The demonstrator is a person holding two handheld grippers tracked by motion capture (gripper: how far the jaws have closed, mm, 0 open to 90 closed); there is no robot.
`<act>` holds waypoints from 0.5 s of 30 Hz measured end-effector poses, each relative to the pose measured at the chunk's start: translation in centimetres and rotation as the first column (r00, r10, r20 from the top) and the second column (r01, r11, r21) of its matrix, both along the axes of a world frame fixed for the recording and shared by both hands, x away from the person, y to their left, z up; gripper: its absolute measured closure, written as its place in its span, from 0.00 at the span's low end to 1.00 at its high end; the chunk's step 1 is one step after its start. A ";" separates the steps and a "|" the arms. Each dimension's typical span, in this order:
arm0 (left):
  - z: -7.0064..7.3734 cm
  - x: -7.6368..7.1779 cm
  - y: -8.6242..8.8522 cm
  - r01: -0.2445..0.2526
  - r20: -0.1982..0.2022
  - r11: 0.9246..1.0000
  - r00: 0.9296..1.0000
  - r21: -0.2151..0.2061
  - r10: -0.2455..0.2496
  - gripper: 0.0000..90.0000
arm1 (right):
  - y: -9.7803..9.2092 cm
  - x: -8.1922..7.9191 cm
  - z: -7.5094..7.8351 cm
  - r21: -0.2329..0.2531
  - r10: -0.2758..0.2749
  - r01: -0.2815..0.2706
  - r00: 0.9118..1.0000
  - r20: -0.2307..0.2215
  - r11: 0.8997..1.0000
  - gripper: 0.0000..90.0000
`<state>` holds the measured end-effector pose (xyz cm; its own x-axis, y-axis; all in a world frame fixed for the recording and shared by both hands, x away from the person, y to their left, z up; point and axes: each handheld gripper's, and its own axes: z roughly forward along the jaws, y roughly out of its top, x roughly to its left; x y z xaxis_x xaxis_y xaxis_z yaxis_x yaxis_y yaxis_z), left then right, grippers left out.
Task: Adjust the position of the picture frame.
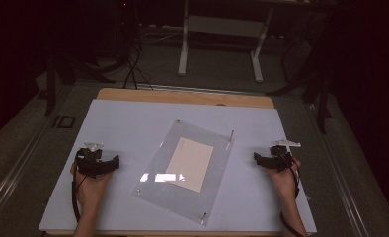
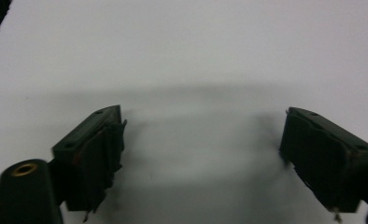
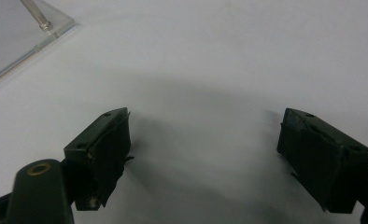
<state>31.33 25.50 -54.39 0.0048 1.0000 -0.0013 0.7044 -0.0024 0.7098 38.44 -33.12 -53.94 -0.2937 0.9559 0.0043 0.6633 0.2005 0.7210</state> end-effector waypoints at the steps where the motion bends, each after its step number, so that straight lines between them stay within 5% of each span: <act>1: 0.1 -0.1 0.0 -0.003 0.005 1.000 1.000 0.002 0.003 0.24 | 0.0 0.0 0.0 0.001 -0.002 0.002 1.000 0.001 1.000 0.19; 3: 0.3 -0.4 -0.1 0.007 0.021 1.000 1.000 0.016 -0.008 0.37 | 0.0 0.0 0.0 0.001 -0.002 0.002 1.000 -0.001 1.000 0.19; 6: 0.4 -0.6 0.0 0.021 0.050 0.999 0.998 0.033 -0.023 0.39 | 0.0 0.0 0.0 0.000 -0.003 0.003 1.000 0.000 1.000 0.19; 15: 0.6 -1.0 0.5 0.046 0.117 0.993 0.993 -0.111 -0.033 0.43 | 0.1 0.0 0.0 -0.005 -0.006 0.006 1.000 0.004 1.000 0.19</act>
